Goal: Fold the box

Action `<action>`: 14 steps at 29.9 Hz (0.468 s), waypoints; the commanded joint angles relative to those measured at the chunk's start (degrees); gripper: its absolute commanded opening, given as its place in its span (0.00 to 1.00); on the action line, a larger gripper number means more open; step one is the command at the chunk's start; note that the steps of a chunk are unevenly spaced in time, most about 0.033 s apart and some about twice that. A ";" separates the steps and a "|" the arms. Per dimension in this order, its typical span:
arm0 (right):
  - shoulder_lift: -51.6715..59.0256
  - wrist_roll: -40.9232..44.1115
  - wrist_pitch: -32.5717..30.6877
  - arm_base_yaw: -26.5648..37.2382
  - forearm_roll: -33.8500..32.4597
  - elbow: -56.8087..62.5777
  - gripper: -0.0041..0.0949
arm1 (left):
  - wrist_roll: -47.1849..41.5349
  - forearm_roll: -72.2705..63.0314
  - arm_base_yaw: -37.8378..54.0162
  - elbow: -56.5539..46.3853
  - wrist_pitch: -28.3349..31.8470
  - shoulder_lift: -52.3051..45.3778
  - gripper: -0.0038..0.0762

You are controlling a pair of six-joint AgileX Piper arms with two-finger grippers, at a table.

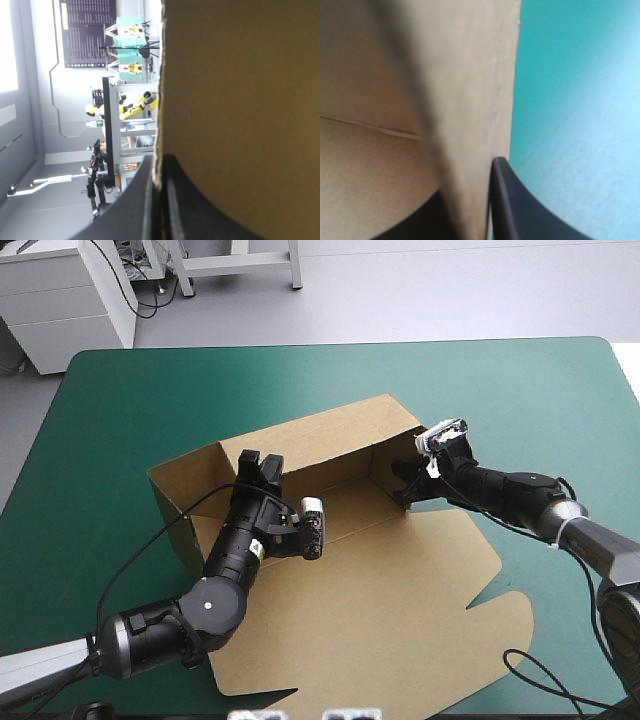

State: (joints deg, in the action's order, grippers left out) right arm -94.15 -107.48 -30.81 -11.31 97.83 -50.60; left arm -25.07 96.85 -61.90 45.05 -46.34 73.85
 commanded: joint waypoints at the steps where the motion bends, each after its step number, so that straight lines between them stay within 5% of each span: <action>1: 2.29 -0.09 -7.86 -0.01 4.11 -1.72 0.02 | -0.69 8.07 -0.24 1.52 -0.87 -1.59 0.04; 14: 2.29 2.85 -4.32 -0.01 4.11 -1.72 0.02 | -0.69 8.07 -0.24 1.52 -3.14 -1.59 0.11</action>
State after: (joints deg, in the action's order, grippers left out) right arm -94.15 -106.85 -30.40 -11.25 97.65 -50.60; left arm -25.09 97.59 -61.90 45.05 -46.93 73.78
